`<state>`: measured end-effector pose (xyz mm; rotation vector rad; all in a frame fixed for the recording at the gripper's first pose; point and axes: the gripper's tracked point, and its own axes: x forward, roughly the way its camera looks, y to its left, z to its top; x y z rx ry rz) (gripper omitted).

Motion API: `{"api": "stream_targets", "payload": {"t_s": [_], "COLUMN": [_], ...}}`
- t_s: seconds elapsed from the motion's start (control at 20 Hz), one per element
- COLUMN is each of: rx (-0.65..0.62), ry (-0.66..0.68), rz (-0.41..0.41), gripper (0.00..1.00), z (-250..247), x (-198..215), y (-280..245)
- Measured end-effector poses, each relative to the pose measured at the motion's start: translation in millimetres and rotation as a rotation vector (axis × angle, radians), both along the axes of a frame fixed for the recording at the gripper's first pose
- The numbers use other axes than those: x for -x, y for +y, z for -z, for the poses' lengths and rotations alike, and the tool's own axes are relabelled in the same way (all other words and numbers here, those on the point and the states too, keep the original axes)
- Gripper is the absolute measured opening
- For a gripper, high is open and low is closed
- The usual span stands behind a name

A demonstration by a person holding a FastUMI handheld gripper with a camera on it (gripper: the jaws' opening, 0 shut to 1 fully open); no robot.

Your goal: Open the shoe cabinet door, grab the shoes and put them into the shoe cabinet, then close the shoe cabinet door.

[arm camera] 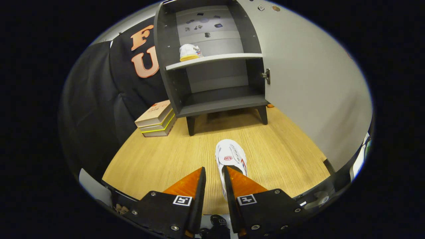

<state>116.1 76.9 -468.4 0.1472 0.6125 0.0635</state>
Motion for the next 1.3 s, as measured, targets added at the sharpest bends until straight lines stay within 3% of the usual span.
{"api": "stream_targets", "payload": {"t_s": [0.5,1.05,1.3], "rx": [0.043,0.117,0.018], "ry": [0.073,0.111,0.151], "rz": [-0.011,-0.044,-0.029], "gripper": [0.35,0.04,0.02], "z": [70,96,80], "x": [-51,-85,-92], "y": [2,14,9]}}
